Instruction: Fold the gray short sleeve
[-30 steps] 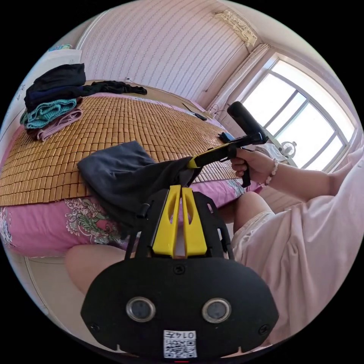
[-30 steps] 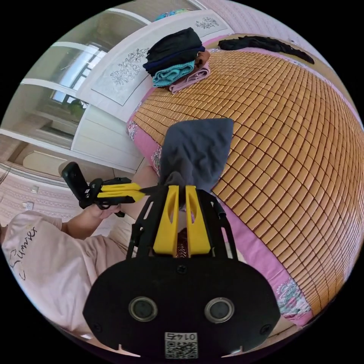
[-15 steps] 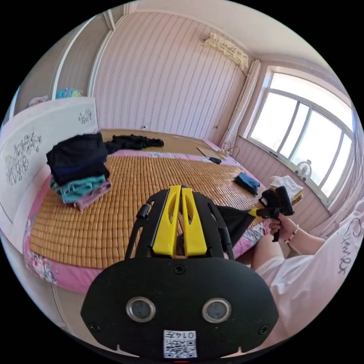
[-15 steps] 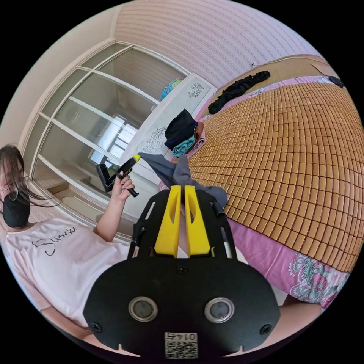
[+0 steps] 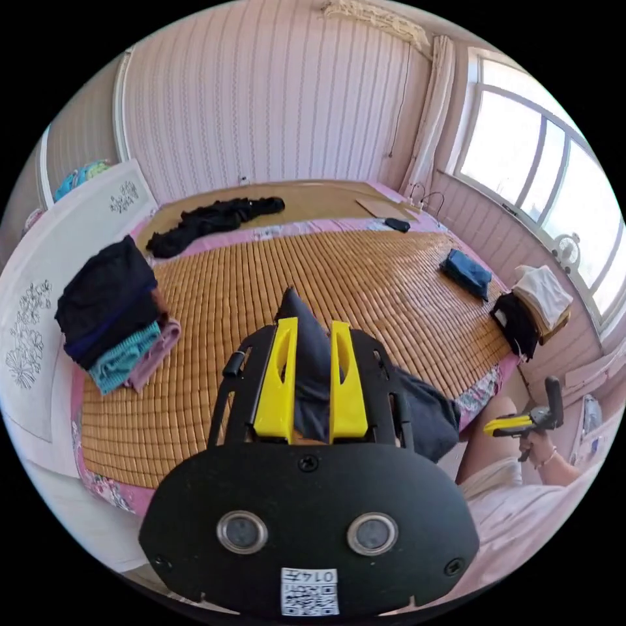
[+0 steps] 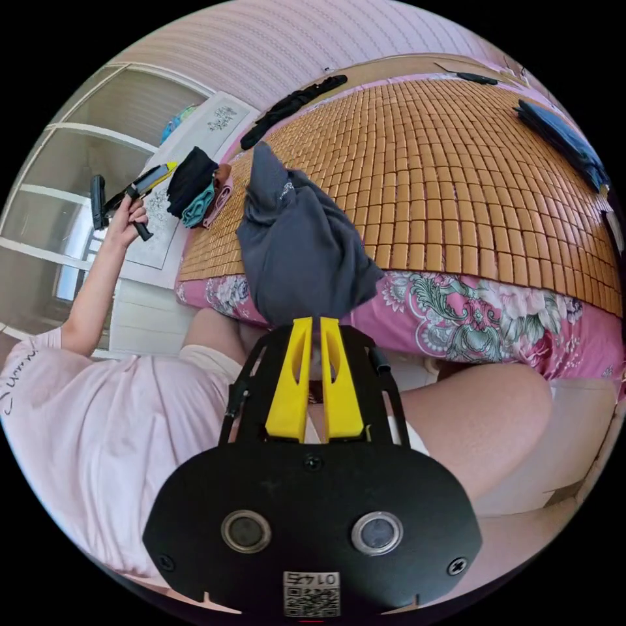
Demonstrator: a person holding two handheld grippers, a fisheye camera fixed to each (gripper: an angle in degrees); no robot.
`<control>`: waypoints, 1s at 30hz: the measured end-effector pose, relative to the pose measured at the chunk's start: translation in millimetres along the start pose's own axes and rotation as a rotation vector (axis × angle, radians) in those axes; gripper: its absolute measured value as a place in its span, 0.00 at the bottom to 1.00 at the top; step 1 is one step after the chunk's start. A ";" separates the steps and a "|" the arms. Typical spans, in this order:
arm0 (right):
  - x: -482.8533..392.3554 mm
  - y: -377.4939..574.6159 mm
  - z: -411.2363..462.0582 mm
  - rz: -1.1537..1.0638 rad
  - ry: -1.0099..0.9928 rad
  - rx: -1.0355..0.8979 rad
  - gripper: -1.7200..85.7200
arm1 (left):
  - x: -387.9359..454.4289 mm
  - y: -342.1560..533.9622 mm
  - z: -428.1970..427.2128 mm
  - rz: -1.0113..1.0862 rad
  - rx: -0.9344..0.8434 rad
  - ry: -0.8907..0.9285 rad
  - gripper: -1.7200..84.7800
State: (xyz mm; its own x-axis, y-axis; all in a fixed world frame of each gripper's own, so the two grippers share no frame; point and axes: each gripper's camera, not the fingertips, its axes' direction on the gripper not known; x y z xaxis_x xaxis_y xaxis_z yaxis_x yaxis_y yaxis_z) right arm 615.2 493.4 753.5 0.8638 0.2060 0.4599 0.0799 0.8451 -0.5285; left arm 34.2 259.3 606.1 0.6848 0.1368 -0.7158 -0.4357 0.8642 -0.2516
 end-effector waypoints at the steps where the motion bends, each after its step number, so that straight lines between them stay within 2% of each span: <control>1: 5.4 1.1 -2.4 0.006 0.004 0.011 0.06 | -0.1 29.9 16.6 -0.024 -0.055 0.026 0.11; 4: 15.9 -9.0 -7.0 0.007 0.073 0.029 0.08 | 3.3 100.9 53.0 -0.090 -0.186 0.113 0.10; 7: 23.6 -31.0 -2.8 0.013 0.162 0.039 0.12 | 13.4 143.5 86.7 -0.131 -0.338 0.134 0.11; 9: 28.0 -44.0 6.2 0.010 0.192 0.048 0.13 | 17.3 153.8 101.1 -0.189 -0.369 0.164 0.12; 11: 38.5 -54.4 24.9 0.037 0.177 0.011 0.12 | 23.7 154.5 115.3 -0.231 -0.371 0.221 0.13; 13: 50.9 -61.8 48.1 0.095 0.094 -0.105 0.08 | 38.4 144.3 133.8 -0.235 -0.369 0.259 0.13; 17: 46.0 -51.8 36.5 0.036 0.034 -0.097 0.04 | 64.1 125.9 163.6 -0.157 -0.436 0.200 0.08; 20: 55.9 -34.0 -5.8 0.054 -0.007 0.015 0.03 | 71.5 117.8 168.8 -0.117 -0.442 0.217 0.03; 23: 71.6 -11.6 -59.1 0.076 -0.159 0.165 0.03 | 67.9 115.4 139.2 -0.132 -0.341 0.256 0.01; 27: 67.3 10.2 -94.3 -0.048 -0.371 0.288 0.03 | 55.8 107.2 39.0 -0.069 -0.080 0.274 0.01; 30: 65.2 11.5 -87.4 -0.018 -0.330 0.286 0.03 | 44.1 85.6 -19.1 -0.050 0.082 0.281 0.02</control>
State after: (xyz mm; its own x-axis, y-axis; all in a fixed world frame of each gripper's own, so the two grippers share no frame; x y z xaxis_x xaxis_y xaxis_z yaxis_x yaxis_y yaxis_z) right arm 715.9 473.4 715.0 0.6545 0.2969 0.6953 -0.0877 0.9433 -0.3203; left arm 15.9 330.0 540.5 0.5105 -0.0362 -0.8591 -0.3493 0.9042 -0.2457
